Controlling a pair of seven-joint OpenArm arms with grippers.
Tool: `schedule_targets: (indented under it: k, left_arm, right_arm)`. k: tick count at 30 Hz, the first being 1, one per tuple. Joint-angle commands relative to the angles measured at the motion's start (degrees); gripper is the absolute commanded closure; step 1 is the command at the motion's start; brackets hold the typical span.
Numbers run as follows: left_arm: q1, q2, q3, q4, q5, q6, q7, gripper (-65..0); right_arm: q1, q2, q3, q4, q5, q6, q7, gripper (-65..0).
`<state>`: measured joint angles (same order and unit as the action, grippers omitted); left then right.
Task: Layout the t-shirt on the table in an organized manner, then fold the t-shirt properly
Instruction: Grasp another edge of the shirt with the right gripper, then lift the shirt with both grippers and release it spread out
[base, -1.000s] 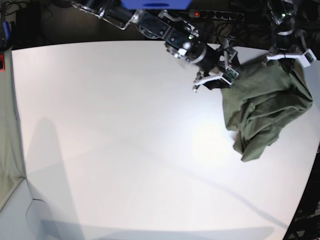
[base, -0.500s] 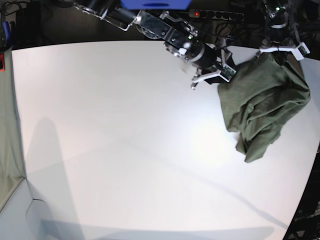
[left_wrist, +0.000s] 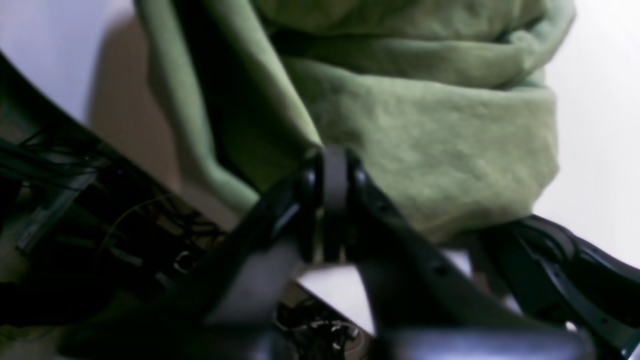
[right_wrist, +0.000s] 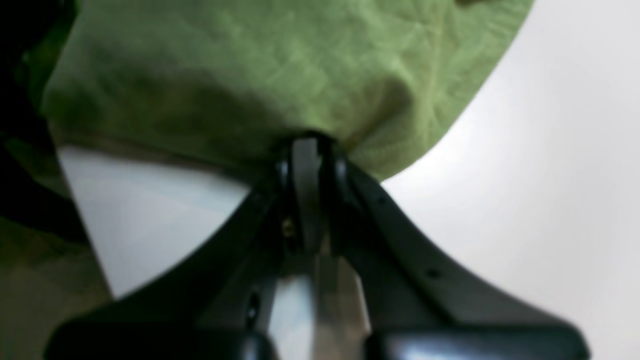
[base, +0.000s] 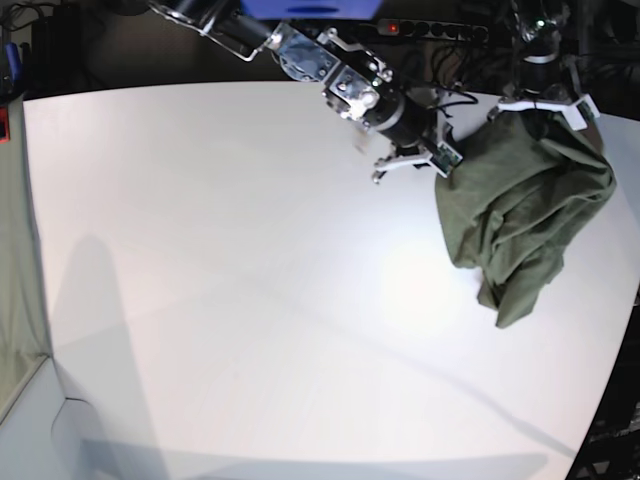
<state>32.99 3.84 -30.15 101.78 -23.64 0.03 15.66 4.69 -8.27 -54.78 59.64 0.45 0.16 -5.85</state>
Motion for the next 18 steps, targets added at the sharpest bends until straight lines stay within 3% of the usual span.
schedule_targets:
  k: [1,4,6,12,18]
  left_arm:
    - [0.37,-0.10,-0.13,1.92,-0.14,0.01,-1.20,-7.3]
    - [0.98,-0.10,1.18,4.99,-0.14,0.01,-1.20,-22.3]
    - [1.86,-0.10,2.15,7.01,-0.14,0.01,-1.29,-27.2]
    - [2.30,-0.45,6.11,12.73,-0.14,0.01,-1.29,-28.3]
    - [-2.00,-0.54,5.93,12.90,-0.14,0.01,-1.29,-28.4]
  right_arm:
    - [-0.34,-0.73,-0.03,0.28,-0.05,-0.12,-2.02,0.0]
    - [-0.16,-0.73,0.67,0.28,-0.05,-0.12,-2.02,0.0]
    - [-0.25,-0.65,3.14,0.28,-0.05,-0.12,-2.02,0.0]
    - [-0.51,3.04,15.80,0.28,-0.14,-0.12,-2.02,0.0]
    - [-2.18,7.70,30.21,3.97,-0.14,-0.12,-1.93,0.0]
